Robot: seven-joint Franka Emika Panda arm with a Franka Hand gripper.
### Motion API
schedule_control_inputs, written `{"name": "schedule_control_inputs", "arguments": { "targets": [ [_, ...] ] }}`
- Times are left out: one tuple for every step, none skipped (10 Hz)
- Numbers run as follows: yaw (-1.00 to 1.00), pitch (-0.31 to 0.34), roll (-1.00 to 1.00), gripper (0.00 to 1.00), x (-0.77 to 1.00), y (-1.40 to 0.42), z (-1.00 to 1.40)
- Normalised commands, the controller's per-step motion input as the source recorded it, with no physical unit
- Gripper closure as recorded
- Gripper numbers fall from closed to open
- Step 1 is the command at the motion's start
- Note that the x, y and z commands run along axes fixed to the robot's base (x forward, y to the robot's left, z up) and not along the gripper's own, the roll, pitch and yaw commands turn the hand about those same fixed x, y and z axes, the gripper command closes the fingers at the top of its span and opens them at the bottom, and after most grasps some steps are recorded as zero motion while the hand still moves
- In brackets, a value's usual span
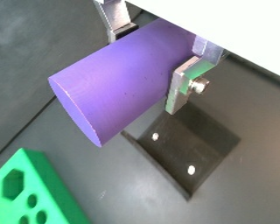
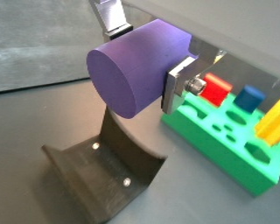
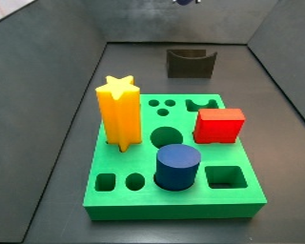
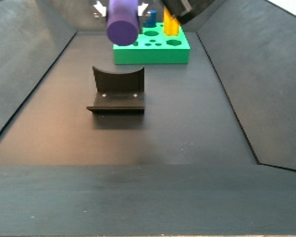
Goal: Pick up the round object. Move up. Place the round object on the fixture. Regrasp the round object. Move to above the board. Insert the round object.
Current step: Place the round object on the fixture.
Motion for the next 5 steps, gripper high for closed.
{"name": "schedule_control_inputs", "arguments": {
  "targets": [
    [-0.10, 0.118, -0.28, 1.00, 0.25, 0.04, 0.00],
    [-0.10, 0.097, -0.20, 1.00, 0.16, 0.03, 0.01],
    [-0.17, 0.003, -1.00, 1.00, 0.11, 0.06, -1.00],
    [-0.17, -0.029, -1.00, 1.00, 0.10, 0.07, -1.00],
    [-0.17, -0.024, -1.00, 1.00, 0.11, 0.07, -1.00]
  ]
}}
